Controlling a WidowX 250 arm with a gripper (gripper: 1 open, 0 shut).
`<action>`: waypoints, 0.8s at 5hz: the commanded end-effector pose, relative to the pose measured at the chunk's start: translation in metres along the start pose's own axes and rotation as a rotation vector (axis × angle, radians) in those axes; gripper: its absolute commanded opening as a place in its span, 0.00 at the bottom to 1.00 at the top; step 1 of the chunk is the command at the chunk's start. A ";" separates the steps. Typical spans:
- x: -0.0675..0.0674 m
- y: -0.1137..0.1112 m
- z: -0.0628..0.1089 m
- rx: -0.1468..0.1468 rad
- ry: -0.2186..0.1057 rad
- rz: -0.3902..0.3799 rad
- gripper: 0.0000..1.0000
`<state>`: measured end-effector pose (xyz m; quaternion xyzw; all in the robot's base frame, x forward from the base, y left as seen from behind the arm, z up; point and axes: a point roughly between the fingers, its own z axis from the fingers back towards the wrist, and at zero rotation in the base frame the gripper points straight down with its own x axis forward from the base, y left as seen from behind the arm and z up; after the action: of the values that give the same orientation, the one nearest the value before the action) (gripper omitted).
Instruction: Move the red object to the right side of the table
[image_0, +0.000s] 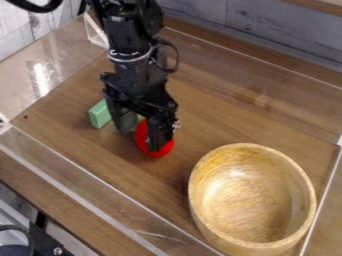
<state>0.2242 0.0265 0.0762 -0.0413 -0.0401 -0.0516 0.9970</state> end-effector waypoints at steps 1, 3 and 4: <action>0.016 0.005 0.004 0.009 -0.045 -0.036 1.00; -0.002 0.009 0.010 -0.005 -0.038 -0.188 1.00; 0.000 0.005 0.012 -0.005 -0.062 -0.115 1.00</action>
<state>0.2203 0.0325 0.0795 -0.0482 -0.0552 -0.1071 0.9915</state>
